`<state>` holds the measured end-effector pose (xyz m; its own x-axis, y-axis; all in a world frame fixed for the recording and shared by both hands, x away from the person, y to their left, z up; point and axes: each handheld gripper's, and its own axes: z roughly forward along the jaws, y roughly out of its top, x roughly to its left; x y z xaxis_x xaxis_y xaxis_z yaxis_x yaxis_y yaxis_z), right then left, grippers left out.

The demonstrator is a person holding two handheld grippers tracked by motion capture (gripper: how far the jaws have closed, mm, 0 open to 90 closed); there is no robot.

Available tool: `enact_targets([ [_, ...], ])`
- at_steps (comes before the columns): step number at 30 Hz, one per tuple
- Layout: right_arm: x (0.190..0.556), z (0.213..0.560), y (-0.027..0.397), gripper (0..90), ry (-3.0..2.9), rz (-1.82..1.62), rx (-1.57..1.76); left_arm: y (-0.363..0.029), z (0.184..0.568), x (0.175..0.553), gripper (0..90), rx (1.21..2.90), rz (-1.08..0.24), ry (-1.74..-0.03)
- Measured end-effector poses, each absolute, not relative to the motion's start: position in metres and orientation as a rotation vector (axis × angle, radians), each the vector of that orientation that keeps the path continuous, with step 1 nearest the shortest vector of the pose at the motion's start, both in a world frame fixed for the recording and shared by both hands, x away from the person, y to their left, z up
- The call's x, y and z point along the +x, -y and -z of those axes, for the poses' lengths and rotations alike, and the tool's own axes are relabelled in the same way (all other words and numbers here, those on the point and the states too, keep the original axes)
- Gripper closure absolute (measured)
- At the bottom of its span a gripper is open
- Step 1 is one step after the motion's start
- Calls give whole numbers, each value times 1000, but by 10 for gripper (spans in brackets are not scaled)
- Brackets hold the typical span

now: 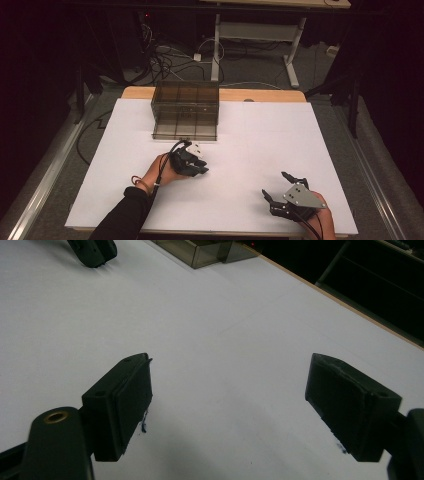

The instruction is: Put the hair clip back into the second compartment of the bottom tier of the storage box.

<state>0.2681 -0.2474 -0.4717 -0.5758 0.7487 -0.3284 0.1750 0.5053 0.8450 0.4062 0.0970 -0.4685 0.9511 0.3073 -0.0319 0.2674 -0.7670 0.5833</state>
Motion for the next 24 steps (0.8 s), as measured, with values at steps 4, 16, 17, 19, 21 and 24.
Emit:
enact_targets([
  [4, 268, 472, 247, 188, -2044, -1041, 754, -97, 469, 406, 707, 2485, -89, -404],
  [16, 267, 471, 248, 188, -2042, -1043, 748, -97, 468, 404, 711, 2468, -101, -412],
  [17, 267, 471, 248, 188, -2041, -1045, 752, -98, 467, 404, 711, 2465, -103, -411],
  [19, 267, 471, 248, 188, -2040, -1046, 751, -99, 466, 403, 711, 2461, -112, -408],
  [21, 267, 470, 249, 188, -2038, -1046, 750, -101, 463, 403, 711, 2446, -122, -407],
  [24, 266, 470, 249, 188, -2037, -1047, 748, -106, 459, 401, 711, 2422, -152, -421],
])
